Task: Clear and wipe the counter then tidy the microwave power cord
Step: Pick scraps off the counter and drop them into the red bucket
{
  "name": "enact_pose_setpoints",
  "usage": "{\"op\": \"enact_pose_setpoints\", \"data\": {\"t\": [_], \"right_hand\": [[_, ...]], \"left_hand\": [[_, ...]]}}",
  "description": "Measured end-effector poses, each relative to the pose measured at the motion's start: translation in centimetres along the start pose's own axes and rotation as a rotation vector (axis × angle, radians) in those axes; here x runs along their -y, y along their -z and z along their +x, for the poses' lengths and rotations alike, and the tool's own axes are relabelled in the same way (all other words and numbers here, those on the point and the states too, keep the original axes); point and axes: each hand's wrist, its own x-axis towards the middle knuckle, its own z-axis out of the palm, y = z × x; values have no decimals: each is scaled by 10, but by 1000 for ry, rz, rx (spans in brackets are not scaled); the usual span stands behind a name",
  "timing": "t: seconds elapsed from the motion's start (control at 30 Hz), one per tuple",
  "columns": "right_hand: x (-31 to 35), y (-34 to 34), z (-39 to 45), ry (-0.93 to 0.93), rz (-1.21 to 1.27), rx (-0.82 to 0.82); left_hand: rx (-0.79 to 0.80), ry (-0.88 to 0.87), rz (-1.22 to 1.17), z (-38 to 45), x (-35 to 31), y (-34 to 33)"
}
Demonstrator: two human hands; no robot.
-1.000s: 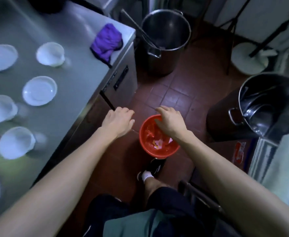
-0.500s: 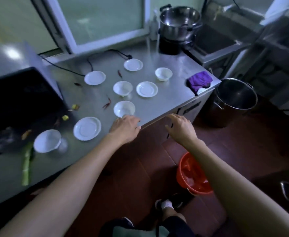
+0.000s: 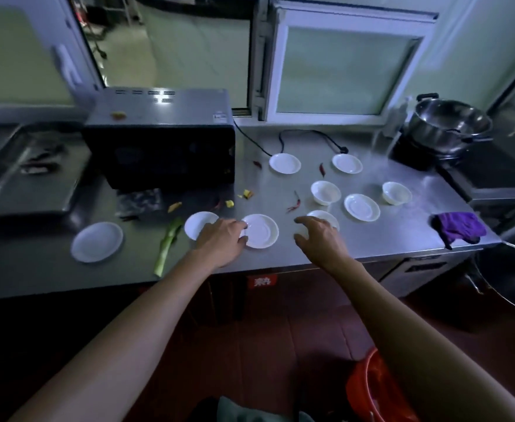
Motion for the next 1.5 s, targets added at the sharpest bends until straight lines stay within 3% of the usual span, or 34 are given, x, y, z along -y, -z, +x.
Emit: {"op": "enact_pose_setpoints", "data": {"t": [0.2, 0.47, 0.9, 1.17, 1.5], "right_hand": [[31, -27, 20, 67, -32, 52], [22, -51, 64, 60, -17, 138], [-23, -109, 210, 87, 49, 292], [-40, -138, 286, 170, 21, 384], [-34, -181, 338, 286, -56, 354]], "left_hand": [[-50, 80, -43, -8, 44, 1], [-89, 154, -38, 17, 66, -14], [56, 265, -111, 152, 89, -46], [59, 323, -124, 200, 93, -67], [-6, 348, -148, 245, 121, -89]]}}
